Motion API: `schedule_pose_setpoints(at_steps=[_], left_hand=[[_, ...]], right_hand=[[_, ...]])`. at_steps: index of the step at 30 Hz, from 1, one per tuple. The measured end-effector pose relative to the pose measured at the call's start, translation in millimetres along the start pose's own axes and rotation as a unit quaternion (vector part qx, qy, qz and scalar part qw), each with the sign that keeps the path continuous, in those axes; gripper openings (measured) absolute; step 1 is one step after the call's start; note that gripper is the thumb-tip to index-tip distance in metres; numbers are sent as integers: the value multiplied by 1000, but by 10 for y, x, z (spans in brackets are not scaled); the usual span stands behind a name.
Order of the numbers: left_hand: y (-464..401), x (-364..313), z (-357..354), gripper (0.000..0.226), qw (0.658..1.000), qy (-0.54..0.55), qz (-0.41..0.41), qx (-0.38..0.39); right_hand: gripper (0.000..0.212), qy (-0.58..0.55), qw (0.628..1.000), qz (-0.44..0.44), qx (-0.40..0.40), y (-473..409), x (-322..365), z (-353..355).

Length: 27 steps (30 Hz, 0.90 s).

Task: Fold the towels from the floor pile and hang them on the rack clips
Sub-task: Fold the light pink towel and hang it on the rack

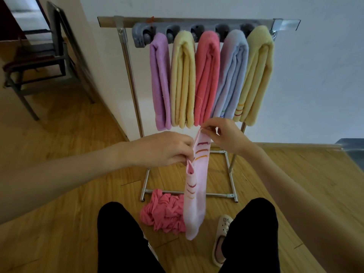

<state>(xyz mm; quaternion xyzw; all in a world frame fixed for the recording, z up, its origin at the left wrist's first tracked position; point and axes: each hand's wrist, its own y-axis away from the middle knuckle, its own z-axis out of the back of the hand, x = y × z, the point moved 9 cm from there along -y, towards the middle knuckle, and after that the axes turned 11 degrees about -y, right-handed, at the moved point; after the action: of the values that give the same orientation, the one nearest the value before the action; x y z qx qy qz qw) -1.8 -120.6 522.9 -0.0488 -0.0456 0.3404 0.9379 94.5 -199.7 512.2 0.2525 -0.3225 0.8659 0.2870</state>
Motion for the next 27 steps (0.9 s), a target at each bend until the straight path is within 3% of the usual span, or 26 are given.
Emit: schedule_pose_setpoints(at_steps=[2,5,16,27], left_hand=[[-21,-103,68,6,996,-63,-42,-52],[-71,-184,67,20,993,-77,-80,-44],[-59,442,201,39,978,-73,134,-144],[-15,414,208,43,958,-73,185,-205]], right_hand=[[11,-9,1000,-3,-7,9,-30,32],[10,-21,1000,-7,-17,18,-47,74],[9,-176,982,-43,-57,-12,35,150],[12,-242,968,-51,-36,-26,114,97]])
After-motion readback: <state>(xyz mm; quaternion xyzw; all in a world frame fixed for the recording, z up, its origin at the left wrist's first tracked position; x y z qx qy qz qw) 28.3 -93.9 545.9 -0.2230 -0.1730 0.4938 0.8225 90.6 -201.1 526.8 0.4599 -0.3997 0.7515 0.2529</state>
